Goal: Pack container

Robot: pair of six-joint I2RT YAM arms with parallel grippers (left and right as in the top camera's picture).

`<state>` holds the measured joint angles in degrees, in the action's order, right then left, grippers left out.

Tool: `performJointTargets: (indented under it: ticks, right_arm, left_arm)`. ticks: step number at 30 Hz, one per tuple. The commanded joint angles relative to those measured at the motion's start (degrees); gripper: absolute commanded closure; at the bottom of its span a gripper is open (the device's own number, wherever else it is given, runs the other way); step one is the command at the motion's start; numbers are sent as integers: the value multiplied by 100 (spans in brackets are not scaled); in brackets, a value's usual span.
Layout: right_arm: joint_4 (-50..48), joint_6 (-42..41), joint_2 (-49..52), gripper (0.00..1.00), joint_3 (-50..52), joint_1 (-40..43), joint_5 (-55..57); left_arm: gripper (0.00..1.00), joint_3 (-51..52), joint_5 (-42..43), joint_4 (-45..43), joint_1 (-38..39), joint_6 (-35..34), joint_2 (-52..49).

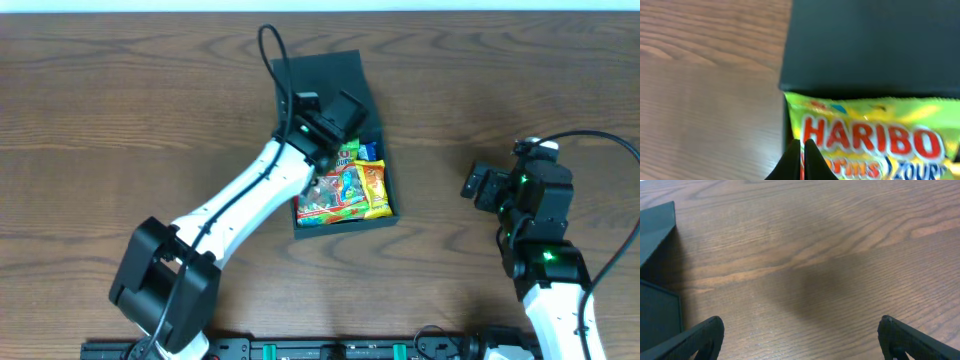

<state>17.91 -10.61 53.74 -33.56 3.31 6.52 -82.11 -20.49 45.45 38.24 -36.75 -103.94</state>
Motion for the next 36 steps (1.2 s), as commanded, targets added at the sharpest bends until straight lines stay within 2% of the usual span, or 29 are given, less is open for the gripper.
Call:
performJointTargets:
  ticks: [1, 7, 19, 27, 36]
  right_arm:
    - [-11, 61, -4, 1, 57, 46, 72]
    - [-11, 61, -4, 1, 57, 46, 72]
    - [-11, 61, -4, 1, 57, 46, 72]
    - [-11, 61, -4, 1, 57, 46, 72]
    - [-11, 61, -4, 1, 57, 46, 72]
  left_arm:
    - [94, -79, 280, -197, -181, 295, -17]
    - [94, 105, 400, -566, -195, 422, -46]
    - [94, 1130, 402, -1331, -197, 247, -57]
    - [94, 1703, 402, -2387, -195, 243, -57]
    - [94, 1810, 400, -2343, -184, 245, -76]
